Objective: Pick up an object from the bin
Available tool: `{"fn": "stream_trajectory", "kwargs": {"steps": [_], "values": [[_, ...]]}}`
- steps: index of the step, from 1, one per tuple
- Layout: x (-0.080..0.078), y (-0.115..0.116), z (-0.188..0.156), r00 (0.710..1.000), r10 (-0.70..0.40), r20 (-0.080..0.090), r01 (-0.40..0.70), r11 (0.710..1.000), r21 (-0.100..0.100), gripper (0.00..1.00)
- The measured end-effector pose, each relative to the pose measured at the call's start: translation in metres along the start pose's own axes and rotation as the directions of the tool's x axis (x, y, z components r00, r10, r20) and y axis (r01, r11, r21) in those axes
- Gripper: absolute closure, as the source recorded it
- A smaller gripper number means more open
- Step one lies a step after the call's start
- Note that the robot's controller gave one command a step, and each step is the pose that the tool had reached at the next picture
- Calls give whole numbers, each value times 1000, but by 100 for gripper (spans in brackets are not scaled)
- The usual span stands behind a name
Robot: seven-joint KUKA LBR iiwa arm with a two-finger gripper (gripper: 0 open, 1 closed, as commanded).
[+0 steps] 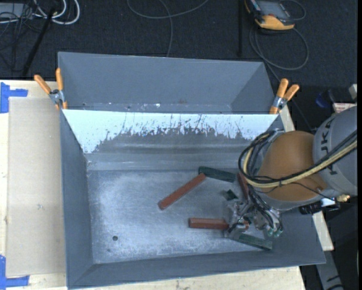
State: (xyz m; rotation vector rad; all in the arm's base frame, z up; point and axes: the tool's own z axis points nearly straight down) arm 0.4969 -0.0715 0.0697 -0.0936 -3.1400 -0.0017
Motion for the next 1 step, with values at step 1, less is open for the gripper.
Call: {"fn": "stream_trajectory", "kwargs": {"steps": [1], "values": [[-1, -32, -149, 1000, -9, 9, 9, 1000, 3, 100]]}}
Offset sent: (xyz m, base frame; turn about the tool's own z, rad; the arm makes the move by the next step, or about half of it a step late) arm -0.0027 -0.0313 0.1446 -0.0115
